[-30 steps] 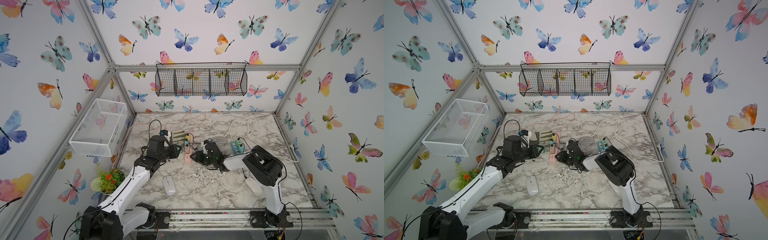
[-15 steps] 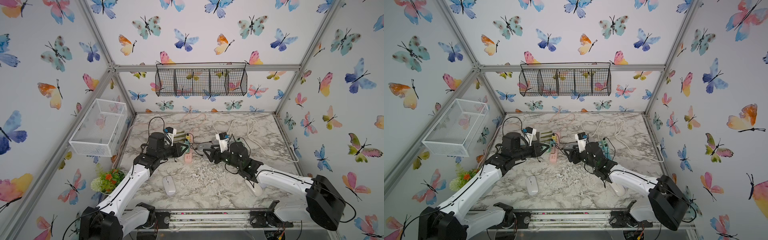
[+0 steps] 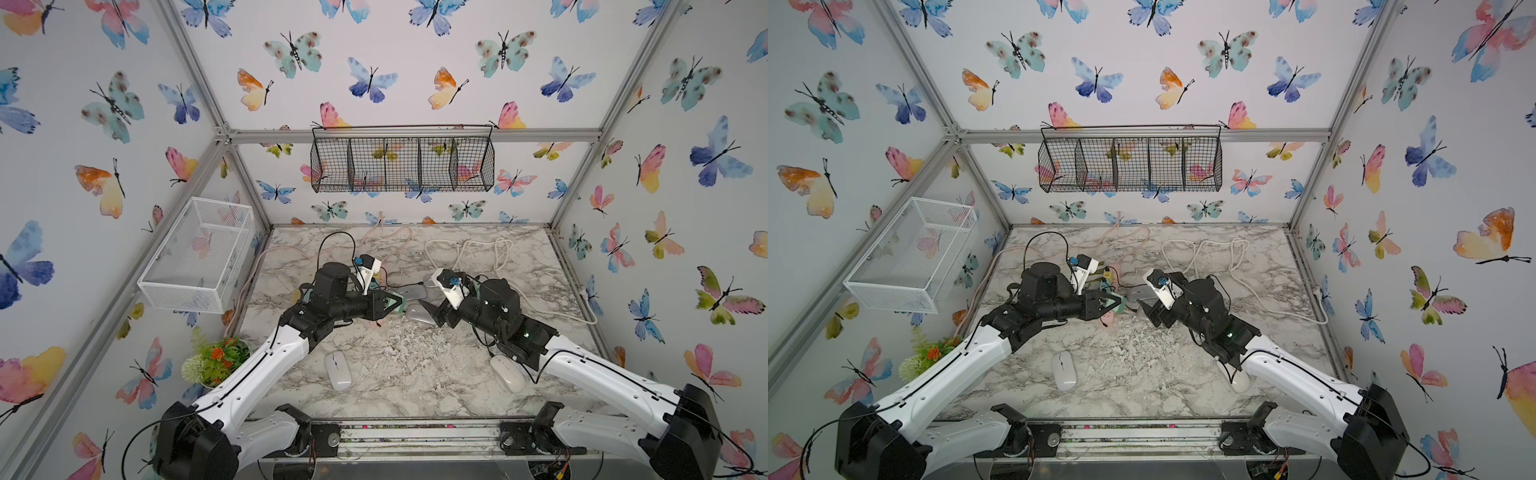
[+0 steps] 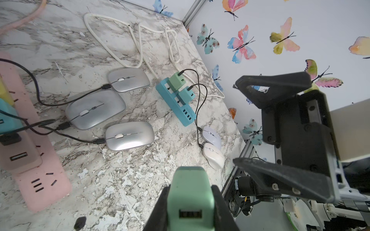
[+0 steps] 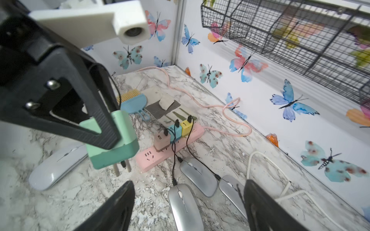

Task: Unplug the wireless mouse
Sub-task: Remove the power cord from the plug.

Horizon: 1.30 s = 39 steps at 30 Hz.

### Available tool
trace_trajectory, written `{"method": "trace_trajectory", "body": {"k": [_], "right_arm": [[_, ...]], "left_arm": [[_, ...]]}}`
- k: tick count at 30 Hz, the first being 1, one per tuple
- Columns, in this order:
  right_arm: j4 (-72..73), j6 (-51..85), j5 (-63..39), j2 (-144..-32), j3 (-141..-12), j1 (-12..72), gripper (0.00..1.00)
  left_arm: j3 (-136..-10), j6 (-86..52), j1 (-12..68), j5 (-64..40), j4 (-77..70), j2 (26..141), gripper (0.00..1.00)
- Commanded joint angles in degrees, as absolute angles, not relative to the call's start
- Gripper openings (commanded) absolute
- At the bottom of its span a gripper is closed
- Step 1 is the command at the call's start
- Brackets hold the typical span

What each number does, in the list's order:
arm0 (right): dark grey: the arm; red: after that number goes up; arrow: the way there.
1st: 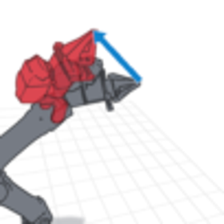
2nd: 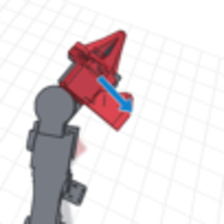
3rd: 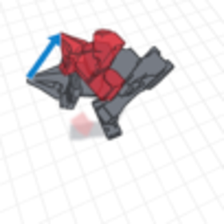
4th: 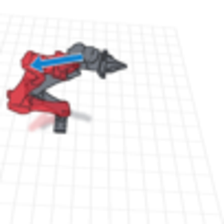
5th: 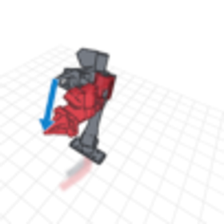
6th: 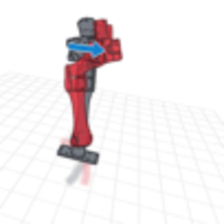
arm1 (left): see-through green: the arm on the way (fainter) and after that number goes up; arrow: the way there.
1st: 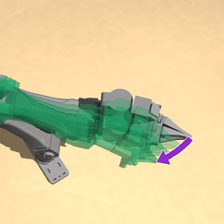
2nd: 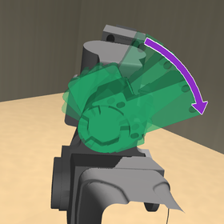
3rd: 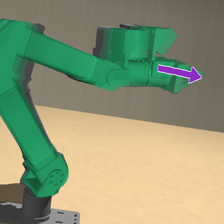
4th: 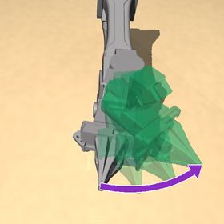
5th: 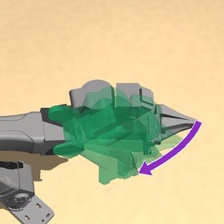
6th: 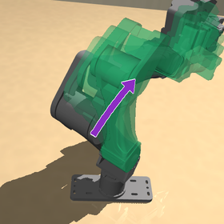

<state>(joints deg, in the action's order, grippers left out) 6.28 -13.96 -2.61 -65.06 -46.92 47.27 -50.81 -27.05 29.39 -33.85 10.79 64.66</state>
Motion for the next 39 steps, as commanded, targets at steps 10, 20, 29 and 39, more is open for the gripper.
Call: {"method": "trace_trajectory", "body": {"k": [10, 20, 29, 39], "right_arm": [[6.2, -27.2, -1.7, -71.5, -52.2, 55.5, 0.84], [12.0, -26.1, -1.8, -75.7, -53.4, 56.3, 0.68], [14.0, -25.7, -1.9, -77.5, -54.1, 56.8, 0.56], [14.0, -24.8, -1.2, -77.9, -53.6, 57.0, 0.36]], "left_arm": [[-50.4, -28.2, 29.8, -37.3, 7.1, 64.3, 0.00], [-50.1, -28.5, 29.8, -38.0, 6.7, 64.3, 0.00], [-49.8, -28.5, 30.0, -38.3, 6.4, 64.9, 0.00], [-49.7, -28.4, 30.1, -37.6, 6.1, 63.8, 0.00]]}}
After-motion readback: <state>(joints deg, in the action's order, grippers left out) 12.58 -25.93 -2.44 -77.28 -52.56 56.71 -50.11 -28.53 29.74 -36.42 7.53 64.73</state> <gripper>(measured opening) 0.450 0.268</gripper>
